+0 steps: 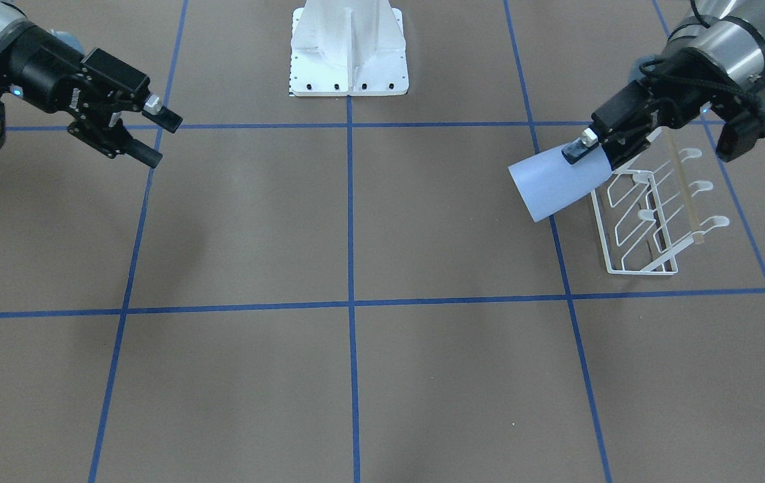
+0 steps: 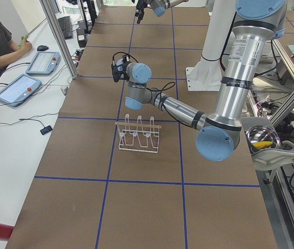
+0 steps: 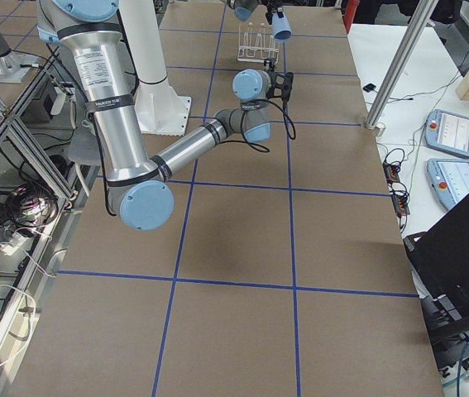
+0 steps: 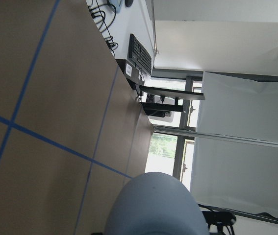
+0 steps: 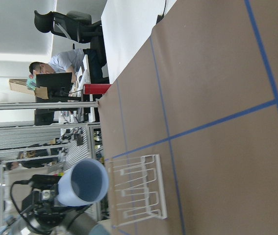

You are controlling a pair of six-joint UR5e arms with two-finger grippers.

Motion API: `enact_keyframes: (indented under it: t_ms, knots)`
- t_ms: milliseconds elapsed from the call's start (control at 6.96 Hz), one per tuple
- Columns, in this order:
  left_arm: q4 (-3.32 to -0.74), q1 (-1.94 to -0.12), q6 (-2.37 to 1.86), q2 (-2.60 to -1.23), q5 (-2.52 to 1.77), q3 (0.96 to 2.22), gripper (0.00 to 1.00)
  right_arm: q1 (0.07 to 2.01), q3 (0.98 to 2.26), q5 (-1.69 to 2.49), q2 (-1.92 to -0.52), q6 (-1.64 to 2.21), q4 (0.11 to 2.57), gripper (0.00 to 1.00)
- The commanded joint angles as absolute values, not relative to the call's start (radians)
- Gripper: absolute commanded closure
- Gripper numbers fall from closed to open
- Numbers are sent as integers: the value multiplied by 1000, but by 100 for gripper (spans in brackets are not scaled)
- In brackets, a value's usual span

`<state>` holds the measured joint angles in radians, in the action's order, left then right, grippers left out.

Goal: Hang cup on cup holder
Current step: 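Open the right gripper and pull back while the left gripper carries the cup, then carry the cup over the wire rack with the left gripper while the right arm withdraws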

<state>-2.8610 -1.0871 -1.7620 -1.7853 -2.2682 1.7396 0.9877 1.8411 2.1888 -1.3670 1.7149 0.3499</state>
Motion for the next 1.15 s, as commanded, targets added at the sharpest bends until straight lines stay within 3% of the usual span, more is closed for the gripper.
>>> enact_keyframes:
  t_ms: [0, 431, 718, 1006]
  knots:
    - [-2476, -1268, -1399, -1776, -2494, 1810, 100, 1081, 1844, 2195, -1457, 1553, 434, 0]
    - [-2284, -1316, -1136, -1723, -2449, 1858, 100, 1176, 1844, 2236, -1548, 1008, 676, 0]
    - [-2269, -1325, -989, -1689, -2279, 1858, 100, 1187, 1841, 2232, -1569, 965, 683, 0]
    - [-2007, -1319, -728, -1690, -2139, 1915, 100, 1236, 1841, 2229, -1580, 750, 806, 0]
